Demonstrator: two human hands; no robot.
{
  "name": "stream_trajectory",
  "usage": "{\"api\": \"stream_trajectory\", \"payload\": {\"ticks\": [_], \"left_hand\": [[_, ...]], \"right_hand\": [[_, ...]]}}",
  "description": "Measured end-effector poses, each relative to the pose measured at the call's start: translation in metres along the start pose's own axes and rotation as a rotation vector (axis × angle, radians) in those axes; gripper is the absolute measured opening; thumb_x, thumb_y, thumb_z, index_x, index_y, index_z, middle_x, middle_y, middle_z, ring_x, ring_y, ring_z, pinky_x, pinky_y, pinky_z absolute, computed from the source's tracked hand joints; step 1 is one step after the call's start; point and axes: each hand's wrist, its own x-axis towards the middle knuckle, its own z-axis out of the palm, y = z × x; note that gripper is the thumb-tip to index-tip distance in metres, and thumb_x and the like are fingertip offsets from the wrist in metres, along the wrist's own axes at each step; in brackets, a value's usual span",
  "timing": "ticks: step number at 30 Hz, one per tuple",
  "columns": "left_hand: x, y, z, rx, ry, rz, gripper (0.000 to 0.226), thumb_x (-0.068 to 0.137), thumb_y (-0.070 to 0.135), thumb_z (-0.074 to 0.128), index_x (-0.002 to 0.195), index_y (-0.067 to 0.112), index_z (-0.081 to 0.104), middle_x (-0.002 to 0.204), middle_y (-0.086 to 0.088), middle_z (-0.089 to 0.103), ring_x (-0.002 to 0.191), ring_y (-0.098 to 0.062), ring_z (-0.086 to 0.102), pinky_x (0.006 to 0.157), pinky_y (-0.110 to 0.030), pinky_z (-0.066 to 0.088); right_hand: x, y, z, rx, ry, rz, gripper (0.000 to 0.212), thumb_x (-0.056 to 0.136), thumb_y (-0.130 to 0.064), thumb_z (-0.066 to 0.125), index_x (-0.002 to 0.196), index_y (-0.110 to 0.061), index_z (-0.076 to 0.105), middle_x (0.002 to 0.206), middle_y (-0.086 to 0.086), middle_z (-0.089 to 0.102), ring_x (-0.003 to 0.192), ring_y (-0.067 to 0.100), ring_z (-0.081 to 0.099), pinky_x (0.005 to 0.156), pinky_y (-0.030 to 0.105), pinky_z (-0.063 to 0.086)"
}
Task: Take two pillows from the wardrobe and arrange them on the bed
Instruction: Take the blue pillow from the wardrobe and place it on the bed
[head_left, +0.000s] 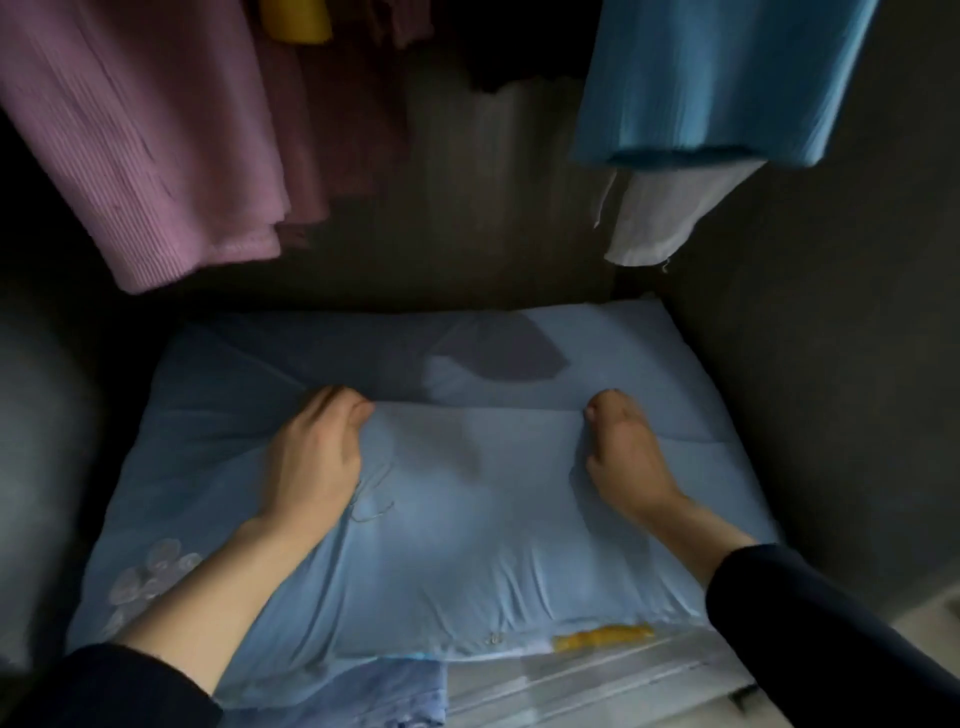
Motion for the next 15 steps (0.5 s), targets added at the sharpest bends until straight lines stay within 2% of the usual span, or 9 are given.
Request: {"api": "stream_trajectory", "payload": {"ticks": [2,5,9,12,15], "left_hand": [[0.009,0.013,-0.025,-0.024,-0.010,-0.045,0.023,0.088,0.016,0.041,0.080,0.004,0.059,0.082,-0.016,0.060,0.077,-0.032,0.056,0.065,-0.039,0.041],[0.023,0.029,-0.064,-0.044,-0.092,-0.128,0.017,0.092,0.008,0.045,0.082,0.003,0.058,0.085,-0.018,0.060,0.078,-0.034,0.057,0.065,-0.036,0.034],[0.029,0.057,-0.114,-0.059,-0.355,-0.184,0.015,0.092,0.005,0.048,0.084,-0.001,0.060,0.087,-0.022,0.062,0.079,-0.037,0.060,0.073,-0.041,0.045],[0.024,0.093,-0.143,-0.099,-0.499,-0.151,0.013,0.088,-0.002,0.054,0.078,-0.005,0.062,0.081,-0.025,0.063,0.076,-0.037,0.060,0.070,-0.041,0.044],[0.020,0.132,-0.169,-0.137,-0.605,-0.092,0.016,0.088,0.006,0.054,0.077,-0.002,0.062,0.078,-0.023,0.064,0.075,-0.037,0.061,0.069,-0.042,0.045]], "right_hand": [[-0.008,-0.023,-0.023,0.054,0.018,0.075,0.021,0.069,0.013,0.048,0.078,-0.006,0.043,0.084,0.027,0.054,0.081,0.040,0.051,0.070,0.041,0.037],[-0.024,-0.061,-0.062,-0.003,-0.092,0.150,0.022,0.076,0.001,0.050,0.080,-0.013,0.033,0.084,0.028,0.058,0.077,0.043,0.055,0.060,0.038,0.033],[-0.063,-0.102,-0.129,-0.100,-0.293,0.291,0.025,0.079,-0.015,0.052,0.082,-0.013,0.026,0.087,0.024,0.064,0.081,0.044,0.059,0.059,0.035,0.028],[-0.108,-0.131,-0.190,-0.114,-0.387,0.411,0.027,0.080,-0.019,0.050,0.082,-0.014,0.024,0.089,0.021,0.065,0.083,0.042,0.059,0.060,0.035,0.028],[-0.133,-0.151,-0.255,-0.131,-0.458,0.481,0.032,0.075,-0.022,0.055,0.082,-0.013,0.025,0.091,0.022,0.064,0.083,0.043,0.059,0.060,0.035,0.029]]}}
